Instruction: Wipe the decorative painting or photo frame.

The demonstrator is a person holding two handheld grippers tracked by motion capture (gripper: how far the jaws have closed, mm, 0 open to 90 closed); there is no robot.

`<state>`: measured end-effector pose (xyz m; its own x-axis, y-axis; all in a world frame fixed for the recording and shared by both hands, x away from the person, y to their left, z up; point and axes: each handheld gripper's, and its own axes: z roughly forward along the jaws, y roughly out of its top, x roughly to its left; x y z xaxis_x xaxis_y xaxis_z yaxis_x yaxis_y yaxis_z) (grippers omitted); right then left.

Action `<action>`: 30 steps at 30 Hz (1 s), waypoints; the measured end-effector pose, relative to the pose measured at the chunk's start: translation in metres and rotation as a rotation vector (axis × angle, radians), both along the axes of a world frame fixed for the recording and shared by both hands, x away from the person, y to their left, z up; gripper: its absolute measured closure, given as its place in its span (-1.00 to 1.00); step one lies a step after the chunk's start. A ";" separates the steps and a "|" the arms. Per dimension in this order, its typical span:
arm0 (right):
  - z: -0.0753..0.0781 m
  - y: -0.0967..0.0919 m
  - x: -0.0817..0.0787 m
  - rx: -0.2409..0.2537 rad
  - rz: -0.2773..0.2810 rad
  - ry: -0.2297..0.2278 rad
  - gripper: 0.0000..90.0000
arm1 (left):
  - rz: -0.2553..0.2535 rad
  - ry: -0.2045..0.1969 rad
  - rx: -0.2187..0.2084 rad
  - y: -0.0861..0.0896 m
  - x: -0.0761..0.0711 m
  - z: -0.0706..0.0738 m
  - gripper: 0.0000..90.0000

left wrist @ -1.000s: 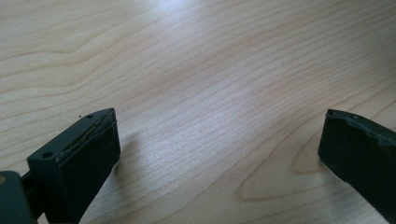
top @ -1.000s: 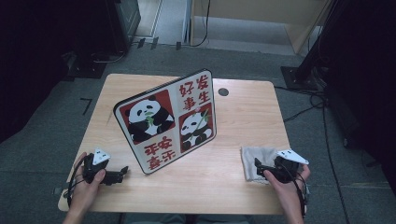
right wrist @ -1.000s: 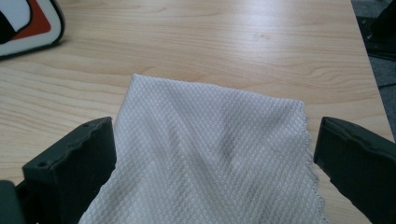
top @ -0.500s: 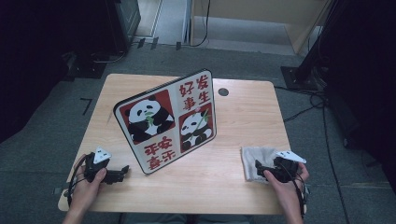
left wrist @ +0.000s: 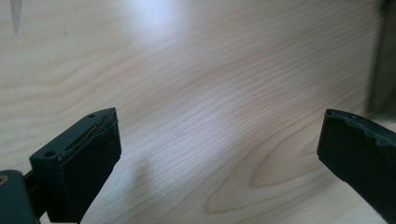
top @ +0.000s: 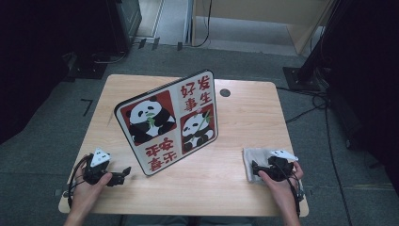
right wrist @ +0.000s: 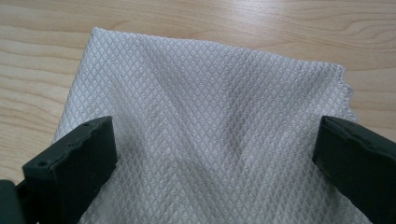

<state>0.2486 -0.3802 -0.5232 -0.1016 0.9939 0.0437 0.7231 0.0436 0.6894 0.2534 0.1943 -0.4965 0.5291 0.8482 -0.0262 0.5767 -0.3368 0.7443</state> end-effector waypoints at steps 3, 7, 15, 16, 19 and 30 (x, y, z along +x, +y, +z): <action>-0.002 0.000 -0.002 -0.003 0.002 -0.024 -1.00 | -0.017 -0.022 -0.038 -0.002 -0.006 0.008 -1.00; -0.003 0.000 -0.004 -0.005 0.000 -0.035 -1.00 | -0.053 -0.039 -0.072 -0.011 -0.012 0.016 -1.00; -0.003 0.003 -0.008 0.000 -0.002 -0.052 -0.86 | -0.104 -0.046 -0.108 -0.032 -0.011 0.027 -1.00; -0.003 0.004 -0.009 0.002 -0.003 -0.055 -0.84 | -0.110 -0.041 -0.119 -0.035 -0.010 0.027 -1.00; -0.003 0.004 -0.009 0.001 -0.002 -0.060 -0.83 | -0.123 -0.038 -0.115 -0.045 -0.007 0.028 -1.00; -0.002 0.005 -0.011 0.005 0.010 -0.069 -0.69 | -0.108 -0.034 -0.120 -0.068 0.007 0.026 -0.78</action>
